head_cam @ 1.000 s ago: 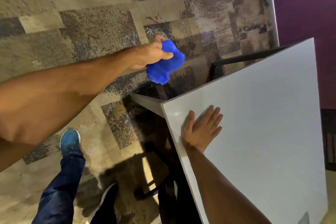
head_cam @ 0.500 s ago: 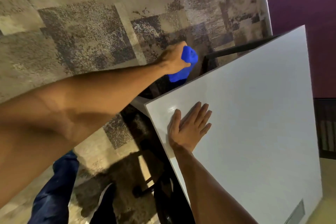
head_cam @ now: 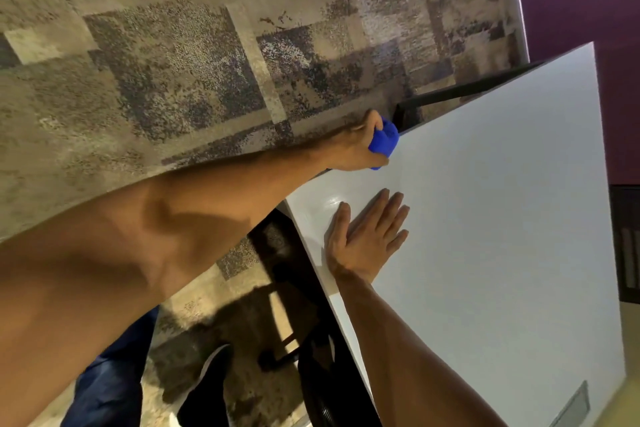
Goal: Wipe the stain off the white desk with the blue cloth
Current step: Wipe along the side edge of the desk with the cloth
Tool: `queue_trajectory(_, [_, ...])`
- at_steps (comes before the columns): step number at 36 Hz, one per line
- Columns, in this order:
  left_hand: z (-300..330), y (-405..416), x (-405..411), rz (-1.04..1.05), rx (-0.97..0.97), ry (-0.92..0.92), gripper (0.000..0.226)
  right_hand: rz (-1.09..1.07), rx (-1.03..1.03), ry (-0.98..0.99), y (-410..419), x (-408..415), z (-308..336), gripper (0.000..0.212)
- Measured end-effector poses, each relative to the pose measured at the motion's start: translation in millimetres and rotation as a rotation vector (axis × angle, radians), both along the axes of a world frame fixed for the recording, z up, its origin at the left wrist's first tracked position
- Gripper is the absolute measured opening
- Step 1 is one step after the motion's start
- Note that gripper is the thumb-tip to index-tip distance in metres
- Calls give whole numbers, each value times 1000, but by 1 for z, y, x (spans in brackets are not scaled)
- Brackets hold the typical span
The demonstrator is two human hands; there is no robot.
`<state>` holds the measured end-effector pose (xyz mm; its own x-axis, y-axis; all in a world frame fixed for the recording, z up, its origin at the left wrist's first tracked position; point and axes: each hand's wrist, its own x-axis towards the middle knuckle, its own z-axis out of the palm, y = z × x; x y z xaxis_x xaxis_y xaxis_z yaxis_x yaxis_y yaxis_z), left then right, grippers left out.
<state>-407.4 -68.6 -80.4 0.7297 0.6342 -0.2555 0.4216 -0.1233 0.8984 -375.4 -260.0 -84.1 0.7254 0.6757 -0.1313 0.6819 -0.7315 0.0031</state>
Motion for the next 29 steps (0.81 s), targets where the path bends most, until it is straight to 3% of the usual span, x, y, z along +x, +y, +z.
queue_trajectory(2, [0, -5, -10, -13, -50, 26, 52, 4, -1, 18, -1, -1, -1, 80])
queue_trajectory(6, [1, -32, -51, 8, 142, 178, 50, 7, -3, 12, -1, 0, 0, 80])
queue_trajectory(8, [3, -47, -70, 58, 239, 165, 40, 3, -12, 11, -1, 0, 1, 81])
queue_trajectory(12, [7, -57, -101, 114, 210, 97, 23, -4, -11, 19, 0, 0, 2, 82])
queue_trajectory(21, [3, -67, -167, 133, 217, -22, 5, 4, -26, 21, -1, -3, 4, 81])
queue_trajectory(24, [3, -84, -177, 206, 118, -83, 9, -3, -29, 23, 1, -4, 8, 85])
queue_trajectory(29, [12, -123, -168, 367, -208, -154, 44, -7, -40, 25, 3, -5, 10, 87])
